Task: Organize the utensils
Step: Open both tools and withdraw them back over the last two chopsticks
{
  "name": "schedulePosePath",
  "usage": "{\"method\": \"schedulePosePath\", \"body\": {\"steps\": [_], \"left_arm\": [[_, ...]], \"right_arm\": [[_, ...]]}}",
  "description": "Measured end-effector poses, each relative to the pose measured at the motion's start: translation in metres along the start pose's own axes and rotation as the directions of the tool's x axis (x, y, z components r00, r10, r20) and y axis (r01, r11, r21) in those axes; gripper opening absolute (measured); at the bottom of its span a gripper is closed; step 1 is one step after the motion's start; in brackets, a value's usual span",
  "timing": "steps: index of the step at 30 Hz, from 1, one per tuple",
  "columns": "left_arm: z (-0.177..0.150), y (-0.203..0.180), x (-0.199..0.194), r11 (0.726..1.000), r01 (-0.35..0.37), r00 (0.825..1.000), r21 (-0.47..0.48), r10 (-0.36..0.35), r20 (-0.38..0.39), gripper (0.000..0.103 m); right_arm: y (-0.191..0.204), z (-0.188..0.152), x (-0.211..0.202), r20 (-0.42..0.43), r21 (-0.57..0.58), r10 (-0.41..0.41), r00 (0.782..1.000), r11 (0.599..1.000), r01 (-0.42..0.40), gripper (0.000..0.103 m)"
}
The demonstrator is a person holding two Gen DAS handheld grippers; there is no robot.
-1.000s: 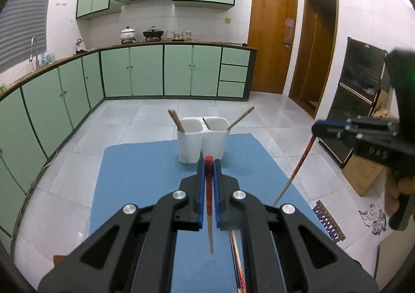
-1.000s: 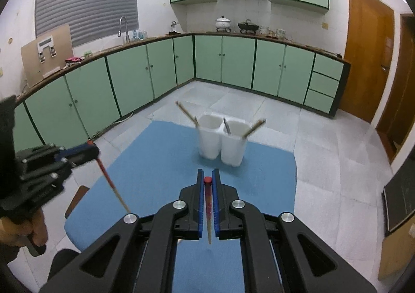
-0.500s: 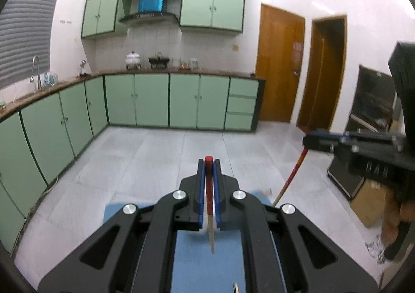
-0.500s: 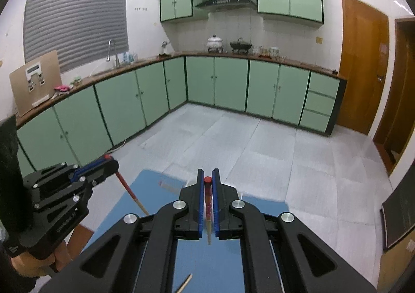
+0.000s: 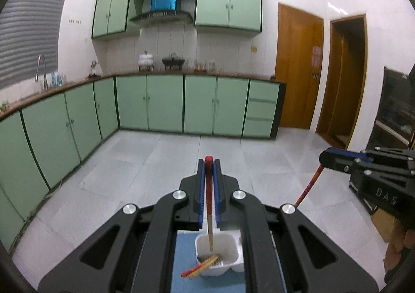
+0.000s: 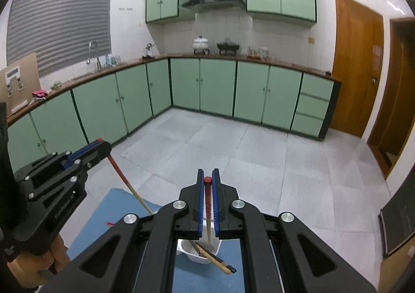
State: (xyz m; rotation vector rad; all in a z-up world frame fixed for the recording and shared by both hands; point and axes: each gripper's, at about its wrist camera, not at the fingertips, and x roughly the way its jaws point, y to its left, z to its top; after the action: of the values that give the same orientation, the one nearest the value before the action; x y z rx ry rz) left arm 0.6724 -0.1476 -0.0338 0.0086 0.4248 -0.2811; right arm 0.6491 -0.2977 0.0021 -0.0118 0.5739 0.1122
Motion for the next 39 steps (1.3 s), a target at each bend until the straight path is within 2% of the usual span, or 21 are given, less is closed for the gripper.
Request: {"method": "schedulePosePath", "body": {"steps": [3,5,6,7,8,12,14,16,18,22,25,28,30,34,39], "left_arm": [[-0.021,0.005,0.012,1.0,0.001,0.999,0.002,-0.001,-0.042,0.006],[-0.027,0.01,0.01,1.0,0.001,0.999,0.004,0.0,-0.048,0.007],[-0.027,0.011,0.006,1.0,0.003,0.999,0.003,-0.003,-0.048,0.009],[-0.026,0.013,-0.001,1.0,0.008,0.999,0.002,-0.008,-0.045,0.015],[-0.023,0.016,-0.007,1.0,0.009,0.999,0.002,-0.009,-0.036,0.022],[-0.013,0.027,-0.063,1.0,0.016,0.999,0.007,-0.016,0.029,0.035],[-0.015,0.03,-0.088,1.0,0.013,0.998,0.023,-0.014,0.053,0.042],[-0.023,0.035,-0.12,0.999,0.018,0.997,0.035,-0.021,0.072,0.044],[-0.037,0.041,-0.151,0.999,0.009,0.997,0.033,-0.011,0.079,0.047],[-0.081,0.045,-0.204,0.998,-0.014,0.995,0.054,0.009,0.096,0.062],[-0.126,0.048,-0.238,0.998,-0.02,0.998,0.051,0.017,0.067,0.062],[-0.174,0.058,-0.266,1.0,-0.021,1.0,0.0,0.021,0.02,0.062],[-0.206,0.066,-0.282,0.998,-0.032,0.999,-0.053,0.031,-0.012,0.062],[-0.245,0.082,-0.296,0.99,-0.05,0.996,-0.13,0.04,-0.076,0.062],[-0.27,0.095,-0.311,0.982,-0.073,0.993,-0.173,0.057,-0.1,0.062]], "right_arm": [[-0.005,-0.024,0.019,-0.044,0.007,0.005,0.999,1.0,-0.005,0.007],[-0.008,-0.03,0.016,-0.033,0.013,0.001,0.999,1.0,-0.001,0.01],[-0.01,-0.03,0.012,-0.025,0.017,-0.002,1.0,1.0,0.002,0.014],[-0.011,-0.03,0.006,-0.016,0.025,0.0,1.0,1.0,0.0,0.016],[-0.013,-0.03,-0.004,-0.002,0.042,0.007,1.0,0.999,-0.007,0.017],[-0.018,-0.039,-0.056,0.077,0.057,0.009,0.997,0.998,-0.014,0.023],[-0.017,-0.058,-0.094,0.129,0.055,0.009,0.992,0.998,-0.016,0.029],[-0.013,-0.08,-0.12,0.159,0.054,0.011,0.987,0.998,-0.02,0.033],[-0.004,-0.113,-0.148,0.175,0.046,0.023,0.984,0.998,-0.031,0.034],[0.034,-0.202,-0.183,0.145,-0.03,0.026,0.989,0.999,-0.022,0.04],[0.068,-0.285,-0.197,0.067,-0.043,0.06,0.996,0.997,-0.058,0.041],[0.096,-0.354,-0.201,0.003,-0.023,0.071,0.997,0.997,-0.071,0.045],[0.115,-0.4,-0.199,-0.043,0.037,0.091,0.995,0.995,-0.089,0.049],[0.151,-0.445,-0.195,-0.09,0.035,0.121,0.989,0.992,-0.118,0.049],[0.173,-0.459,-0.185,-0.094,-0.015,0.101,0.99,0.995,-0.103,0.049]]}}
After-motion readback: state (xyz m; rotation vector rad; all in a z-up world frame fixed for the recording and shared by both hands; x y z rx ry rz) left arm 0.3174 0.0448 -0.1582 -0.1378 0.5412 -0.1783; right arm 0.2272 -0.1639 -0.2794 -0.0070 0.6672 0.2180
